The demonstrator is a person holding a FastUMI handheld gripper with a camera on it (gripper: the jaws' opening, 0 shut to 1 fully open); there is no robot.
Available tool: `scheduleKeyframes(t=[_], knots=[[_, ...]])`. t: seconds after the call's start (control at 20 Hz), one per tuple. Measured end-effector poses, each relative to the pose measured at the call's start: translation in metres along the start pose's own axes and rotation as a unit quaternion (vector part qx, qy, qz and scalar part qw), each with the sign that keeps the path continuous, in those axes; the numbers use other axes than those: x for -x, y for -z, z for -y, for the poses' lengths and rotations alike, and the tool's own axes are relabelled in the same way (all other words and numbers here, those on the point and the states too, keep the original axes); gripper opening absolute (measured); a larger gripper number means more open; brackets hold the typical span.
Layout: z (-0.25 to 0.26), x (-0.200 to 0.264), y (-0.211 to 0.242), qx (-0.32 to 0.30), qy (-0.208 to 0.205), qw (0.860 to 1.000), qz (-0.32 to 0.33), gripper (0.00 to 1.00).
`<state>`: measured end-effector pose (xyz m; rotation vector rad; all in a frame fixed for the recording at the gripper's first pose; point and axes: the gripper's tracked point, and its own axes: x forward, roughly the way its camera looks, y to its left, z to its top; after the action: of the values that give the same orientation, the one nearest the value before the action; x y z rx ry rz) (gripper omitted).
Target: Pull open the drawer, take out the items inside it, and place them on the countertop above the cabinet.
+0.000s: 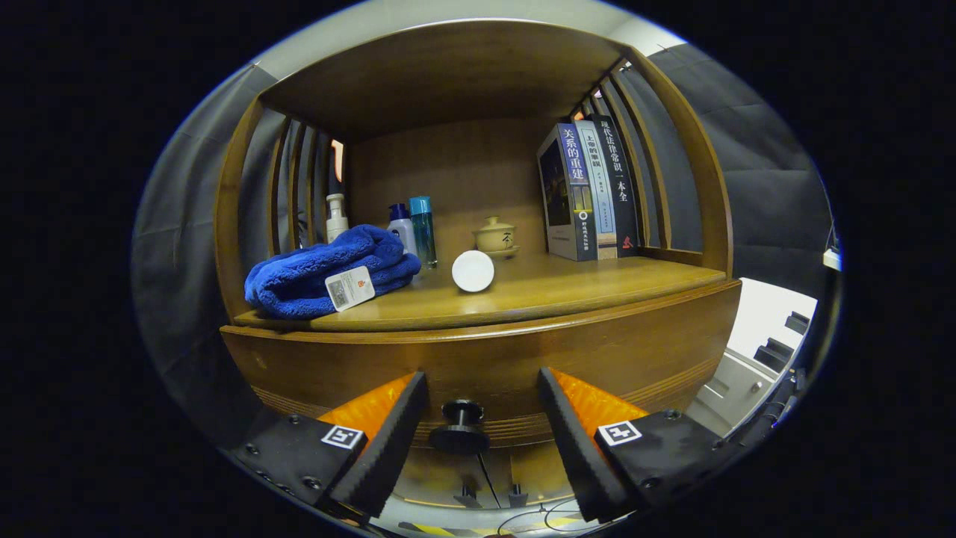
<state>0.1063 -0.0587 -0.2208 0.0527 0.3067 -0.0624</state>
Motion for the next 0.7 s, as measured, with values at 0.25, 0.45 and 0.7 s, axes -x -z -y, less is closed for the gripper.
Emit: scheduleKeyframes(t=[0.25, 0.45, 0.7], knots=[[-0.001, -0.003, 0.000, 0.003, 0.002, 1.000, 0.004, 0.99], [-0.004, -0.004, 0.000, 0.009, 0.001, 1.000, 0.003, 0.99], [-0.014, 0.029, -0.015, 0.027, -0.019, 0.999, 0.017, 0.99]])
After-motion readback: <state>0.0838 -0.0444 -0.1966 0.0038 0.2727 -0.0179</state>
